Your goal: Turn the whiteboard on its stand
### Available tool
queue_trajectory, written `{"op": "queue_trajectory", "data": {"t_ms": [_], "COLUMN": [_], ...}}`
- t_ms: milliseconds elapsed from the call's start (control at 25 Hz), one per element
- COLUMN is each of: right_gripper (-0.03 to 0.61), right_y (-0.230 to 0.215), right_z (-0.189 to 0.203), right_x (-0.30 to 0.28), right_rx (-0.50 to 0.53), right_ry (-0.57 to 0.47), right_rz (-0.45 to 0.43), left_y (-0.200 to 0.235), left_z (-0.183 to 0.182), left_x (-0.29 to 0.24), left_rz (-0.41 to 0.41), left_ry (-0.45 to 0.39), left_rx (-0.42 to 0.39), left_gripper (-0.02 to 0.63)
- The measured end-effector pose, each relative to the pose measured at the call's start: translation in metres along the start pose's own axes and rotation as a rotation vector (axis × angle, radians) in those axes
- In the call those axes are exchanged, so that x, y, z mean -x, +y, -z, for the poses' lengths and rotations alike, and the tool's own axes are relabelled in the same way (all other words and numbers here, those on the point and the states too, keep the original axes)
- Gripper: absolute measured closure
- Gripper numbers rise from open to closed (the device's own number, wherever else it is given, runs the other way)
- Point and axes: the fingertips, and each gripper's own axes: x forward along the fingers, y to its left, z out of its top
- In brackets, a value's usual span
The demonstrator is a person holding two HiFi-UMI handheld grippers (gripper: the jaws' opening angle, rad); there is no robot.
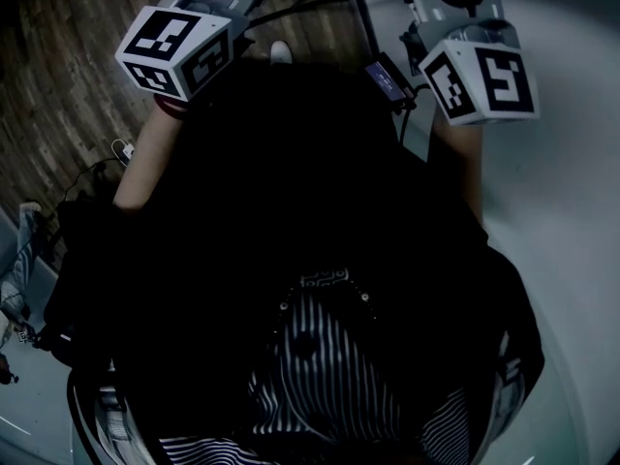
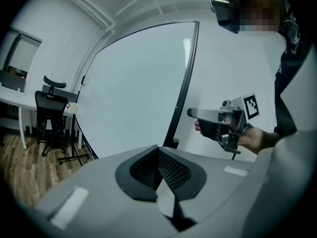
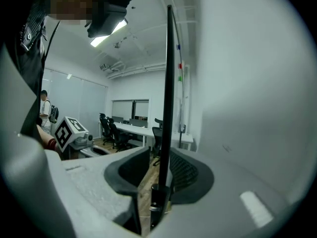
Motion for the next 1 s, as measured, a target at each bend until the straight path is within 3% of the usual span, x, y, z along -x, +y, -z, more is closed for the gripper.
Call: {"op": "queue_trajectory", "data": {"t_ms": [160,320,440,560,720,1000], "right_gripper": [0.462,0.464,0.485,0.556,0.577,0.578], "right_y": [0.005,0.01,0.023,0.027,0.038,0.113], "right_z": [0.008,0.009,0.015,0.016,0.01,0.025], "right_x": [0.025,0.013,0.006,0.01,-0.01,-0.063], "right_rx": [-0.052,-0.089,-0.087,-0.106,-0.175,-0.132], "right_ry": [-0.009,-0.045,-0.055,-0.043,-0.029,0.034], "right_rz": [-0.026,-0.066,-0.128,-0.208,-0.329,-0.513], "left_y": [-0.014,-0.008,-0.007,-0.014,0.008,0.045], "left_z": [-0.001,-0.002,-0.001,-0.006,-0.016,-0.012], "left_x": [0.001,-0.007,-0.008,-0.008,0.008,0.077], "left_rz": [0.016,0.032,0.043,0.039,-0.031,-0.163], "left_ry": [0.002,-0.006,-0.016,-0.004,0.016,-0.037], "left_rx": [-0.007,-0.021,-0.032,-0.034,-0.021,0.036], "left_gripper": [0.626,0.626,0.626,0.626,0.626,0.626]}}
